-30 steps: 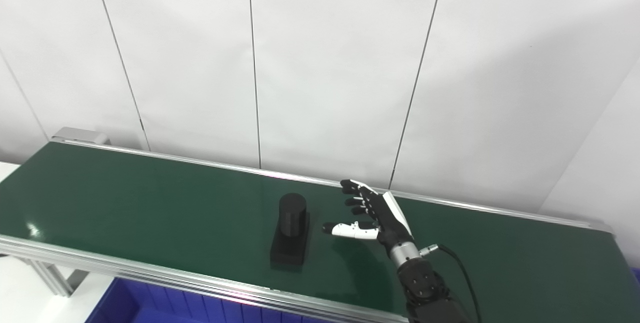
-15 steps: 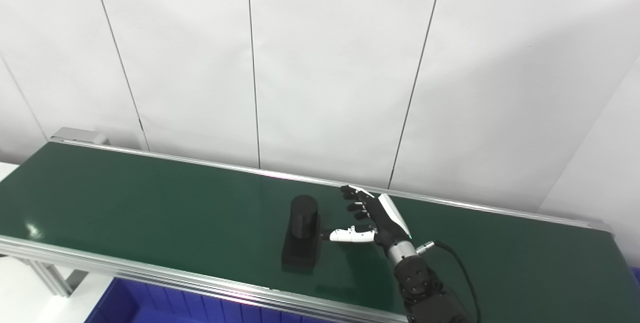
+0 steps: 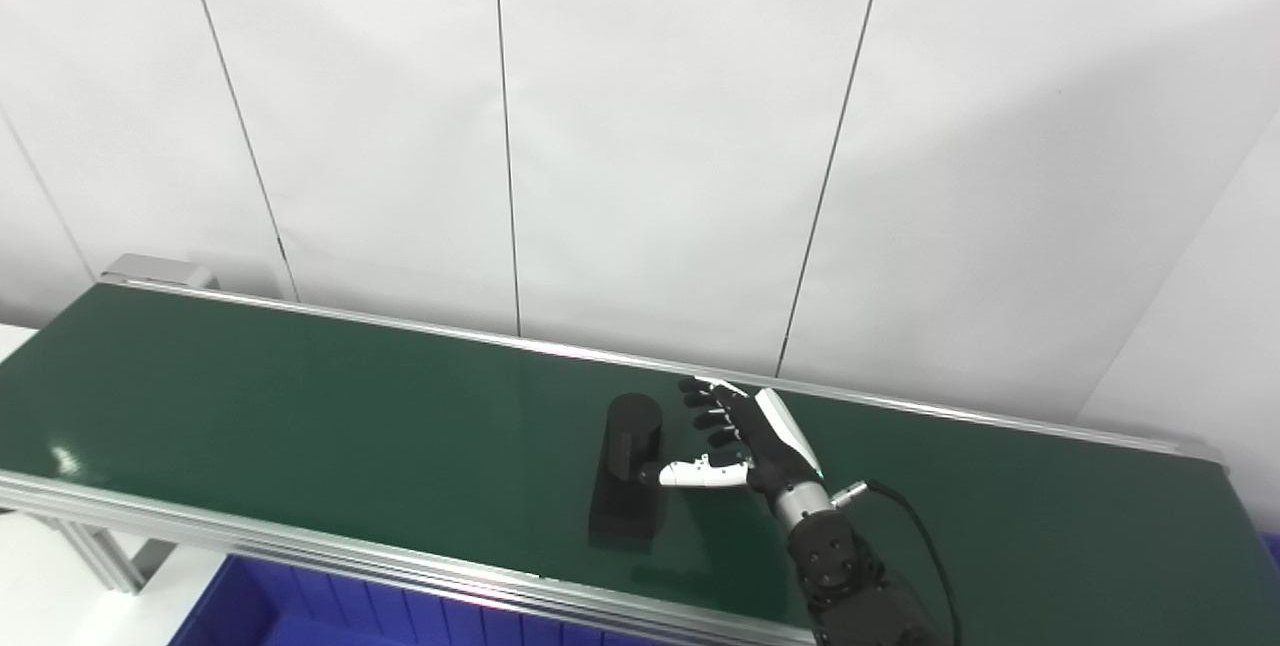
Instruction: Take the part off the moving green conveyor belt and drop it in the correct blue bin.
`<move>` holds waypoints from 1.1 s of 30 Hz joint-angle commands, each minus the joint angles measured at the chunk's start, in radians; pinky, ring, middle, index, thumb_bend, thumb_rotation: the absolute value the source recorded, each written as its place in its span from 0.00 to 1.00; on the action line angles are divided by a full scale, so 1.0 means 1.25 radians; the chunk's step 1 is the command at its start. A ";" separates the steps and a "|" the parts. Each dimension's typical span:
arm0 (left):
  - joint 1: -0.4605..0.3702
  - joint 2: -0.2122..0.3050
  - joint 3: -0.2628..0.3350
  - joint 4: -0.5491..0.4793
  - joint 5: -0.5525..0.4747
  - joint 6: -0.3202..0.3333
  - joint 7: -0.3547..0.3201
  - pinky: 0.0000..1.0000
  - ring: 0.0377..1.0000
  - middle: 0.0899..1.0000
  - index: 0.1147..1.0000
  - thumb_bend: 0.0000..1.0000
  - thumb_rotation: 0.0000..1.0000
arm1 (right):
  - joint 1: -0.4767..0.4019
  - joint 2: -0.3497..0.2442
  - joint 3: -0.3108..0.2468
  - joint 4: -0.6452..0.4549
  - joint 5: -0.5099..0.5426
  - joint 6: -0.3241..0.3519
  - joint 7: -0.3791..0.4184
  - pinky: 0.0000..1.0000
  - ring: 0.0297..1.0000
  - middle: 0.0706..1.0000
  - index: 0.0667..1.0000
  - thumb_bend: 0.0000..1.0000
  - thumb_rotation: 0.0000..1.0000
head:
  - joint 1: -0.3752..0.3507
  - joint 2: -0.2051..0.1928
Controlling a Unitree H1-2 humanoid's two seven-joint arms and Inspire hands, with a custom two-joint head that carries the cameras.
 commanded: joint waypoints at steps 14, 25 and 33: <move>-0.012 -0.001 -0.003 -0.008 0.010 -0.023 0.011 0.77 0.83 0.82 0.78 0.97 1.00 | -0.038 0.006 0.018 -0.039 -0.027 -0.021 -0.039 0.53 0.61 0.67 0.70 0.81 0.22 | 0.000 0.001; -0.008 -0.003 0.001 -0.012 0.007 -0.023 0.006 0.77 0.83 0.82 0.79 0.97 1.00 | -0.041 0.013 0.039 -0.028 -0.072 0.009 -0.122 0.42 0.47 0.44 0.47 0.53 0.00 | -0.001 0.005; -0.007 0.002 0.002 -0.015 0.004 -0.023 0.005 0.77 0.84 0.82 0.79 0.97 1.00 | -0.033 0.008 0.047 -0.036 -0.086 0.017 -0.130 0.43 0.47 0.46 0.44 0.53 0.00 | -0.004 0.005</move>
